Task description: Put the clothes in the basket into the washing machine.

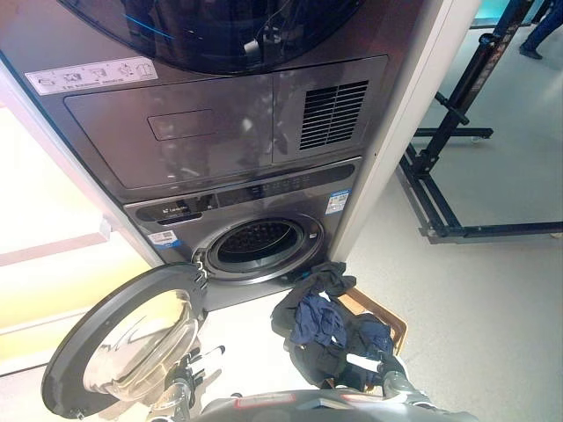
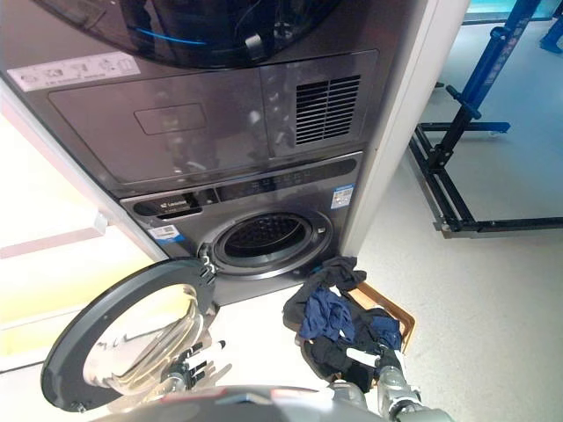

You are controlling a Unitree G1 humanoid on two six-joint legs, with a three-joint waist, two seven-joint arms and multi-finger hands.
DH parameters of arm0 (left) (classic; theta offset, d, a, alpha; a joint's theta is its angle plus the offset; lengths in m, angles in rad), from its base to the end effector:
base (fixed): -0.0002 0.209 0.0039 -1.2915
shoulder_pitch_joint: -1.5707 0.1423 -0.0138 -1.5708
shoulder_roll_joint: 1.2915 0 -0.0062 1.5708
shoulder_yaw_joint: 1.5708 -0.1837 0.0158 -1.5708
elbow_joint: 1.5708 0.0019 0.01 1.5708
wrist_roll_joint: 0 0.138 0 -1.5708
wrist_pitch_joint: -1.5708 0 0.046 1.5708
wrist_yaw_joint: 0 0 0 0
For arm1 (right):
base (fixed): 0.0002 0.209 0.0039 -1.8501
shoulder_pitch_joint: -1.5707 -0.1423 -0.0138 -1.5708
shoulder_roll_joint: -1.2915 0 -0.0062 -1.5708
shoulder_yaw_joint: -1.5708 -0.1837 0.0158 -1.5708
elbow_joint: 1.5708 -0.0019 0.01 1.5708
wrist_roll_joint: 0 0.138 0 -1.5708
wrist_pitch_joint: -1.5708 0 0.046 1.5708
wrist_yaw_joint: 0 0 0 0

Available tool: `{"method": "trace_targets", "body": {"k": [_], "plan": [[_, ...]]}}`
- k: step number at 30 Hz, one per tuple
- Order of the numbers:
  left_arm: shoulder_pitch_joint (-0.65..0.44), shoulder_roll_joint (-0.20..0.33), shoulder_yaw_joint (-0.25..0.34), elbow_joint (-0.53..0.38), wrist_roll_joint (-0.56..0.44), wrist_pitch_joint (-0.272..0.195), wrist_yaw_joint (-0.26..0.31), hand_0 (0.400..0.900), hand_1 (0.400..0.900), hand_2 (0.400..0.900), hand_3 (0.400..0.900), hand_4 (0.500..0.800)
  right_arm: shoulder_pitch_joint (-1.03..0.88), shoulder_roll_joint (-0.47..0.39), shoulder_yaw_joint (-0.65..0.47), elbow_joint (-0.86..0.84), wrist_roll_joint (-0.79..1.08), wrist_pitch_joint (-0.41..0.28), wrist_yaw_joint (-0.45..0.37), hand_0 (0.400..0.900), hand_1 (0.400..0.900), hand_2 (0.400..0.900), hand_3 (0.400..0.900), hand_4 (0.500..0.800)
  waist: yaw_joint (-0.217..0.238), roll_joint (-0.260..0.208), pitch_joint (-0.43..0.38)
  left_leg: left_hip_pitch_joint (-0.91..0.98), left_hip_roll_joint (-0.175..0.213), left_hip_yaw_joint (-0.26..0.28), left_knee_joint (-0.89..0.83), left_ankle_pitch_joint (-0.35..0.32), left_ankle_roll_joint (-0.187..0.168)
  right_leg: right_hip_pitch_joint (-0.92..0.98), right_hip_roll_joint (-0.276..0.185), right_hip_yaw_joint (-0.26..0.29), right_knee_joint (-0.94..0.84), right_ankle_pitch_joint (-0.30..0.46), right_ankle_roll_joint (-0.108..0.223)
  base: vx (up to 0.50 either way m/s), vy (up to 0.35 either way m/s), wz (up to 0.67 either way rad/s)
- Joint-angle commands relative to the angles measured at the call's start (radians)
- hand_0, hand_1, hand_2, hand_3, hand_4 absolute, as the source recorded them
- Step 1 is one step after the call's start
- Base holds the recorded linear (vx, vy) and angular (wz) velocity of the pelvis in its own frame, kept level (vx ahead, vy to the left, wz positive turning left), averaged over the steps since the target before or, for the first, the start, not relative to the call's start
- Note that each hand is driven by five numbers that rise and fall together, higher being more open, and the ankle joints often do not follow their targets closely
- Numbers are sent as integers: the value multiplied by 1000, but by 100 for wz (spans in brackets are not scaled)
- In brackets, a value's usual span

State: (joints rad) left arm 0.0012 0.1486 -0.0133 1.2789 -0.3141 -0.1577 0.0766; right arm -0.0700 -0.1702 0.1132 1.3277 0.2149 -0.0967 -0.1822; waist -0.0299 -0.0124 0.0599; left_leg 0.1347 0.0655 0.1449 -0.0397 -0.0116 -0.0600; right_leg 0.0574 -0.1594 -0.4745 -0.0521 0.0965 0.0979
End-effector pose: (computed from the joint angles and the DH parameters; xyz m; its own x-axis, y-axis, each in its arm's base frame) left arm 0.0691 0.2033 -0.1200 0.4038 0.2489 -0.8804 -0.3151 0.9412 0.1215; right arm 0.0845 -0.2037 -0.1182 0.3742 -0.3132 -0.8729 0.1541 0.9492 -0.2745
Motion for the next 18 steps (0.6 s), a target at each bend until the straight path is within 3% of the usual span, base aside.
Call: {"method": "trace_targets", "body": {"k": [1, 6, 11, 18], "plan": [[-36, 4, 17, -7, -11, -56, 1, 900, 900, 900, 900, 800, -86, -10, 10, -13, -17, -48, -13, 900, 900, 900, 900, 800, -4, -21, 20, -66, -41, 6, 5, 35, 2, 19, 5, 7, 19, -28, 78, -28, 11, 4], [-44, 20, -11, -135, -45, -85, 23, 900, 900, 900, 900, 800, -142, -44, 58, -96, -91, -42, -50, 900, 900, 900, 900, 800, 11, -23, 93, -146, -46, -13, 41, 42, 9, -61, -6, 6, 62, -27, 75, -120, 4, 8], [-36, 66, -73, -432, -68, -145, 75, 900, 900, 900, 900, 800, -247, -109, 127, -234, -201, -43, -118, 900, 900, 900, 900, 800, 30, -16, 219, -301, -58, -49, 113, 57, 15, -213, -37, 13, 118, -11, 70, -258, 10, 6], [-39, 124, -154, -766, -51, -200, 128, 900, 900, 900, 900, 800, -463, -198, 209, -222, -334, -20, -211, 900, 900, 900, 900, 800, 72, 23, 320, -500, -62, -70, 166, 77, 26, -455, -67, 22, 213, 5, 59, -192, 39, 5]]}}
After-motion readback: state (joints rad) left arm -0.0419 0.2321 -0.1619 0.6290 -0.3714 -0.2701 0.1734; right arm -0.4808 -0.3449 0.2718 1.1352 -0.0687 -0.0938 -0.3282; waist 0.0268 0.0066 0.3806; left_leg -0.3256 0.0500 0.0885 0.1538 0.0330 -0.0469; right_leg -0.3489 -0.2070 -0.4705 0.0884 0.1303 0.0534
